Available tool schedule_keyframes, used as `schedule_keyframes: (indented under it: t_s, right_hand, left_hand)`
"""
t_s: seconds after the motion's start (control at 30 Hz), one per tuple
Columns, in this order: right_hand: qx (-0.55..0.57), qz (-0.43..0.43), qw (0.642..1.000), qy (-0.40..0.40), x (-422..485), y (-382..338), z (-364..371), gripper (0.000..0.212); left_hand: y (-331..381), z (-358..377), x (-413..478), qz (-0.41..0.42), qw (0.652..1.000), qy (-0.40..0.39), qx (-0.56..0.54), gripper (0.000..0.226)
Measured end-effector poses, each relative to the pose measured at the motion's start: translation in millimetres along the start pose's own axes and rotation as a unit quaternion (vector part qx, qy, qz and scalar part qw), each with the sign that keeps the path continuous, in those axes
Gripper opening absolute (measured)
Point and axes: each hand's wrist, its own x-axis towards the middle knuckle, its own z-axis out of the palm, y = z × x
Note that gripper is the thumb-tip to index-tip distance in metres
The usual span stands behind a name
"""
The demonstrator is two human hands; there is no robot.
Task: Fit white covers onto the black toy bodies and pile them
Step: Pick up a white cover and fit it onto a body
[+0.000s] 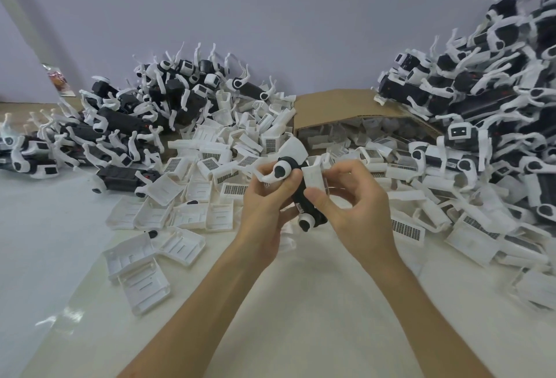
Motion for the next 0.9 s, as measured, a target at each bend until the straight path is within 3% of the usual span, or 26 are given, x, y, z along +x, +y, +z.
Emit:
schedule_keyframes:
  t_s: [0.3,0.5,0.7,0.9]
  right_hand:
    - [-0.007,-0.016,1.0,0.001,-1.6,2.5,4.1,0.03]
    - [-0.012,-0.013,1.0,0.021,0.8,3.2,-0.2,0.027]
    - [-0.008,-0.003,1.0,0.004,1.0,2.8,-1.5,0.025]
    - [-0.004,0.017,0.999,-0.038,-1.0,4.2,0.1,0.012]
  left_hand:
    - [1.8,2.9,-4.0,0.004,1.0,0.004,-0.027,0.069]
    - [4.6,-4.8,-1.1,-0.004,0.997,-0.073,-0.038,0.058]
    - [-2.5,-7.6,1.2,0.006,0.997,-0.078,-0.014,0.044]
    - [-0.3,-6.7,2.0,0.011,0.998,-0.058,-0.031,0.057]
